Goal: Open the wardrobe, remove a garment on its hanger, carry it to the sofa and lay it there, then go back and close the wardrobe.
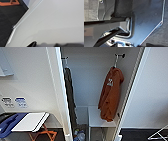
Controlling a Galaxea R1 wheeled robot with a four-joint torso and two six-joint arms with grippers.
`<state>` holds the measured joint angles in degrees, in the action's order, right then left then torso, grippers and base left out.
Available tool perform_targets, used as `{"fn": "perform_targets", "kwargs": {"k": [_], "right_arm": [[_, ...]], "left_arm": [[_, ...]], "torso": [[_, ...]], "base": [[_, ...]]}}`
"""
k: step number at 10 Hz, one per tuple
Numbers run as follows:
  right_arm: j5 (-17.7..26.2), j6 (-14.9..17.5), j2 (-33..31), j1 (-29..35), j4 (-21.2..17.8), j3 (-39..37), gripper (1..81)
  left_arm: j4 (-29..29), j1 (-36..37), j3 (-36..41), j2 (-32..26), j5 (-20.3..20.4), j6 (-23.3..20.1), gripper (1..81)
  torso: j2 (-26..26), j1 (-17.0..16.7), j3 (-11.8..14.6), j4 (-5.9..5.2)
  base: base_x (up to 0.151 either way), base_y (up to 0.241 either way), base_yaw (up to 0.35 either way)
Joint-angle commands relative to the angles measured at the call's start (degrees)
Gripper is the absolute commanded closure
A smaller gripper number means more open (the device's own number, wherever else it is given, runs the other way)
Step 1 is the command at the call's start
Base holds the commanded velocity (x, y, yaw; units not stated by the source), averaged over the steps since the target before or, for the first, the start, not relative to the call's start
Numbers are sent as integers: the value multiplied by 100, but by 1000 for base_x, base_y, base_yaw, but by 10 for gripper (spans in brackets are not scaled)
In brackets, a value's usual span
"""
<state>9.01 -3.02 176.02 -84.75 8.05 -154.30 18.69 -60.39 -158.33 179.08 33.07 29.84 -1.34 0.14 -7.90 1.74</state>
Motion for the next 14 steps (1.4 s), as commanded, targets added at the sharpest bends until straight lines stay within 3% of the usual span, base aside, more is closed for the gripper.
{"fn": "perform_targets", "kwargs": {"k": [1,4,8,9,10,12,14], "right_arm": [[391,56,111,252,66,147,10],[400,56,129,305,74,147,10],[382,74,138,305,74,155,10],[382,74,121,305,66,155,10],[382,74,120,296,74,155,10],[330,74,103,269,66,138,10],[312,56,103,287,39,120,10]], "left_arm": [[599,481,-84,-301,120,66,10],[909,137,-84,-601,138,74,10],[796,-469,-58,-628,112,-21,10],[411,-557,-49,-558,59,-180,10],[-372,-618,-23,-453,-165,-320,10],[-1880,-680,-5,-487,-1237,-356,10],[-3087,-821,231,-627,-1872,-348,10]], "torso": [[0,0,0,0],[0,0,0,0],[0,0,0,0],[0,0,0,0],[0,0,0,0],[0,0,0,0],[0,0,0,0]], "base": [[0,0,0],[0,0,0],[0,0,0],[0,0,0],[0,0,0],[0,0,0],[0,0,0]]}}
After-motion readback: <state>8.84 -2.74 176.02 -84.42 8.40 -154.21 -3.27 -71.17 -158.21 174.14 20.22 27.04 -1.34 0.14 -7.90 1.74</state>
